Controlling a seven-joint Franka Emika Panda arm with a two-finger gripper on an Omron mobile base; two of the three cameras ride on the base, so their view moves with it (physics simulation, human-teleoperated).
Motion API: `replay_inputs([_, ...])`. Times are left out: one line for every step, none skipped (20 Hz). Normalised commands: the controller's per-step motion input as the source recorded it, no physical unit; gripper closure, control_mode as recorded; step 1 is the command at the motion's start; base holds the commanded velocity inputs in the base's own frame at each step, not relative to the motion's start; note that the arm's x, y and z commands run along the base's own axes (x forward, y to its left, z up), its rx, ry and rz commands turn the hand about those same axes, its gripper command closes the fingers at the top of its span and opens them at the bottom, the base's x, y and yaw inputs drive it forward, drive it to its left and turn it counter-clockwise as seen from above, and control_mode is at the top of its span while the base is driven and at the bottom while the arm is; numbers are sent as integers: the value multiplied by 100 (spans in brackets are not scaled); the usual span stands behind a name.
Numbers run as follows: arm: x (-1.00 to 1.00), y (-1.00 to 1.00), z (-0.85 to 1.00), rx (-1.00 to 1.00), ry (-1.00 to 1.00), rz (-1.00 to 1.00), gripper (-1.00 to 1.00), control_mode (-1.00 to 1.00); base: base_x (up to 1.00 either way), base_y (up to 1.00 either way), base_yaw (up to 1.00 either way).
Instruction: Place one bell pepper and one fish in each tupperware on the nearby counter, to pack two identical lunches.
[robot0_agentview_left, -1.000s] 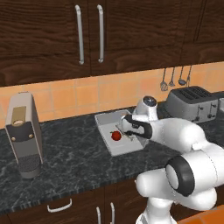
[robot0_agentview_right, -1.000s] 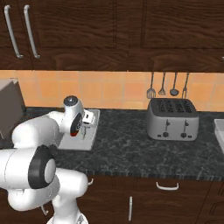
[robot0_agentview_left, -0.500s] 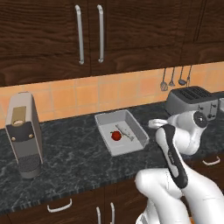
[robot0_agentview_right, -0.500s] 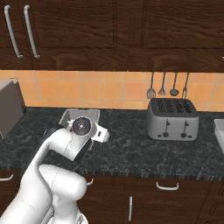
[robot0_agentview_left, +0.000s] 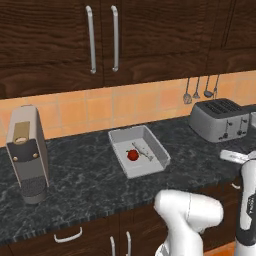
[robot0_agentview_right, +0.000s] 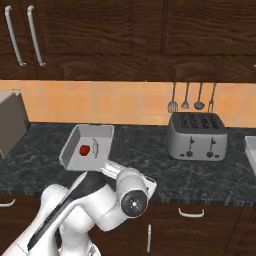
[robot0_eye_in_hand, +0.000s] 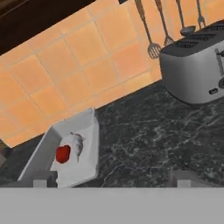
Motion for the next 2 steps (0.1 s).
replay_inputs([-100, -100, 0, 10, -20, 10, -100, -100, 0, 0, 0])
replay_inputs([-100, -100, 0, 10, -18, 10, -100, -100, 0, 0, 0])
